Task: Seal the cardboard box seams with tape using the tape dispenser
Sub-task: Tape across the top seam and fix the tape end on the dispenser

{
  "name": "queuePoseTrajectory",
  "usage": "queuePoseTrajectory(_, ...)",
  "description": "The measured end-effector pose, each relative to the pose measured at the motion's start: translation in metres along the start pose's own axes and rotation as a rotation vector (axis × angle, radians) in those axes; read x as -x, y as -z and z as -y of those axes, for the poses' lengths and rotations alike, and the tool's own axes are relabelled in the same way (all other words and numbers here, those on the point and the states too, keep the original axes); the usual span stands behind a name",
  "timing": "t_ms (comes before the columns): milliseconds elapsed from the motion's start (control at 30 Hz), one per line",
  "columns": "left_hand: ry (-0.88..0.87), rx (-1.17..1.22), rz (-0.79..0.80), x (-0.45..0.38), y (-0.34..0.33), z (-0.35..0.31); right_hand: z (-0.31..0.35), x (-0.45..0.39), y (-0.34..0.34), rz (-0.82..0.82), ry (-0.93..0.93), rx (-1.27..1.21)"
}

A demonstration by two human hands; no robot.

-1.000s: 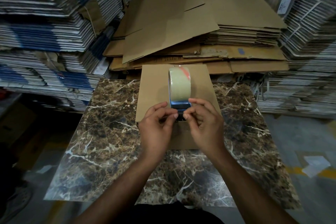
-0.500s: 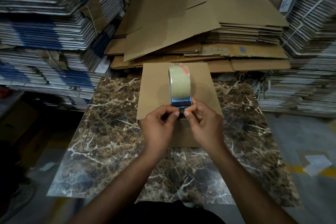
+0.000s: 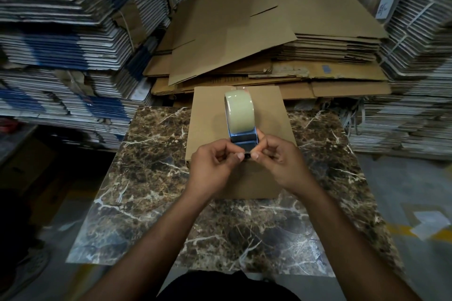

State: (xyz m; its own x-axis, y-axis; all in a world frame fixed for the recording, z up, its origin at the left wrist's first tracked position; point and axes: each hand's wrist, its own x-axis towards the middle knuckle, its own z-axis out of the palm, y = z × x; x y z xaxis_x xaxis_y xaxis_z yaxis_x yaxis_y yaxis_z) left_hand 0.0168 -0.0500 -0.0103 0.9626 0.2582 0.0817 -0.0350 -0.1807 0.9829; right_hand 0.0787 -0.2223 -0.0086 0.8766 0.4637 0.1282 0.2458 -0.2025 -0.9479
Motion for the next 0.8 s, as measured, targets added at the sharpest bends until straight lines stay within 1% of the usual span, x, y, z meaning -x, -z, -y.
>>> queuePoseTrajectory(133,0.007,0.024,0.069,-0.001,0.008,-0.006,0.003,0.003,0.001,0.039,-0.022,-0.089)
queuePoseTrajectory(300,0.021,0.036,0.048,-0.002,0.011,-0.008,0.003,0.002,-0.002,-0.031,-0.011,-0.108)
queuePoseTrajectory(433,-0.006,-0.051,0.027,0.002,0.016,-0.008,0.005,0.004,0.002,-0.107,0.027,-0.058)
queuePoseTrajectory(533,-0.072,-0.114,-0.033,0.007,0.015,-0.006,0.006,0.009,0.005,-0.171,0.096,0.068)
queuePoseTrajectory(667,-0.169,-0.181,-0.169,0.021,0.004,-0.01,0.001,0.015,0.002,-0.264,0.199,0.123)
queuePoseTrajectory(800,-0.191,-0.183,-0.254,0.027,-0.003,-0.013,0.0,0.019,-0.003,-0.32,0.19,0.097)
